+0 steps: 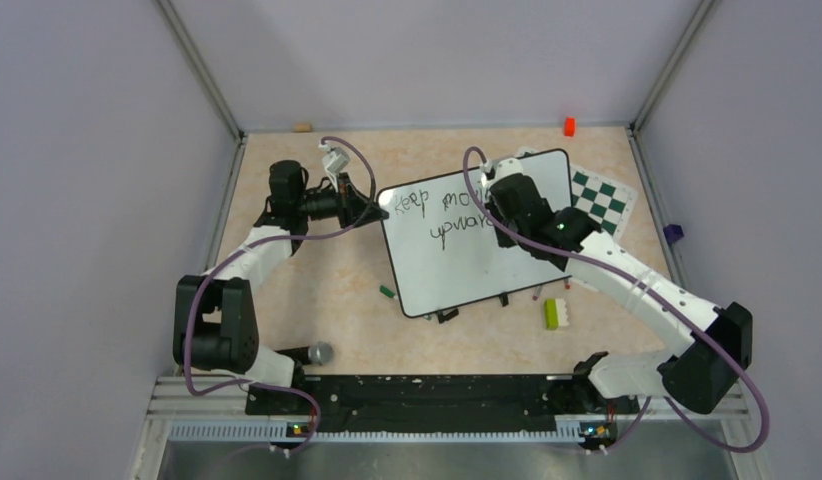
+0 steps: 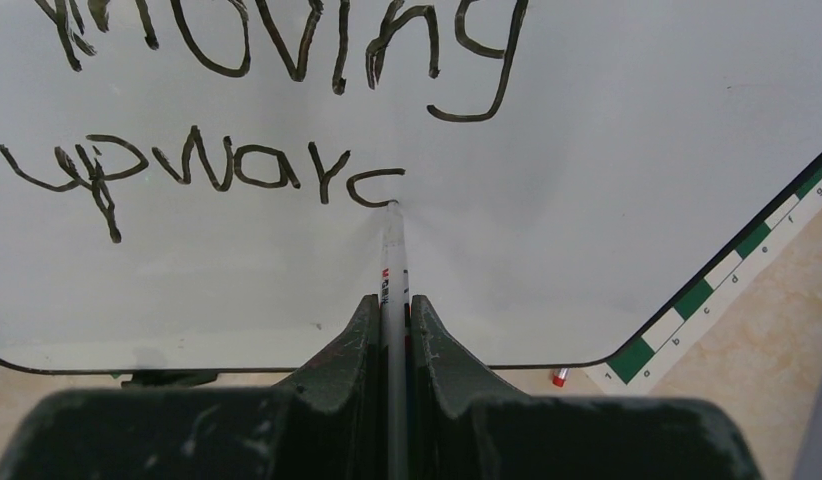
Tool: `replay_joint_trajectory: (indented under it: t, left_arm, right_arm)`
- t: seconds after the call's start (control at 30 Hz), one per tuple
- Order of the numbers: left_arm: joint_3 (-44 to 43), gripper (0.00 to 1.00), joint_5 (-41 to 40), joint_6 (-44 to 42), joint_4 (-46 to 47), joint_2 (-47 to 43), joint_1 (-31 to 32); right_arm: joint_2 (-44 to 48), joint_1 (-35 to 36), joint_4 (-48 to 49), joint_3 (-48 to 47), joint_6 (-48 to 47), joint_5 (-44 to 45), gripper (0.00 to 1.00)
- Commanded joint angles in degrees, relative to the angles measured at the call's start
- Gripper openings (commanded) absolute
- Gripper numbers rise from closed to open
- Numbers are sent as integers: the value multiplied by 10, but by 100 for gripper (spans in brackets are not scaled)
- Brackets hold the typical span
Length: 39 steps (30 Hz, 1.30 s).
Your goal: Write a sentence on the whiteboard
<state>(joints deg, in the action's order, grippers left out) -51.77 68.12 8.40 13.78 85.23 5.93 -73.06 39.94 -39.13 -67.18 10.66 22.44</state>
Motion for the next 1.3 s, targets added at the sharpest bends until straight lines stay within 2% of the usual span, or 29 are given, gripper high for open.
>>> replay_joint_trajectory:
  t: [0.0,0.67,1.27]
  left_arm:
    - [31,13,46,-94,-74,14,33]
    - [29,13,46,-94,-74,12,33]
    - [30,13,45,-93,-74,15,33]
  right_arm:
    - [-21,-7,11,-36,-1,30,0]
    - [-53,-22,29,-107,-20,37,0]
    - [-18,-22,7,-22,3,-13,0]
